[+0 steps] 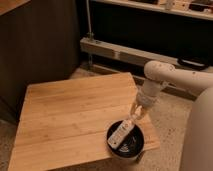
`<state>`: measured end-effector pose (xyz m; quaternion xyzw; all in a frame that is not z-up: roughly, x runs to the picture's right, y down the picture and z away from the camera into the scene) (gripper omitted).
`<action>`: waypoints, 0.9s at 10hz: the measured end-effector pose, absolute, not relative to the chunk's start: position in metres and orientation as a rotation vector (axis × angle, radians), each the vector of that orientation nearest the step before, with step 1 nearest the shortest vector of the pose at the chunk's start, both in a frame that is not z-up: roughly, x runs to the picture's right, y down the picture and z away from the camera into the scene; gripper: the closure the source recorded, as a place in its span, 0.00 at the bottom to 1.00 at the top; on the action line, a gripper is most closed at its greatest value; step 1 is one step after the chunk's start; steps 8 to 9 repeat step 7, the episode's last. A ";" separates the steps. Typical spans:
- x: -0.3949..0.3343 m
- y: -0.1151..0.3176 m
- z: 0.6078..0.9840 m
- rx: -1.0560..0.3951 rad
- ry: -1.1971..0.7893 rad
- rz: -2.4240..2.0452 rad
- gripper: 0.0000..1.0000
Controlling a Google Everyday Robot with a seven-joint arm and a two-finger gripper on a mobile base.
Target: Place the bottle in the ceramic bowl
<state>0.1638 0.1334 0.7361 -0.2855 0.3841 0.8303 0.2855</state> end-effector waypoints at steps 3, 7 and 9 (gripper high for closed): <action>0.161 0.132 0.735 -0.758 1.026 2.214 0.20; 0.161 0.133 0.735 -0.759 1.027 2.213 0.20; 0.161 0.133 0.735 -0.759 1.027 2.213 0.20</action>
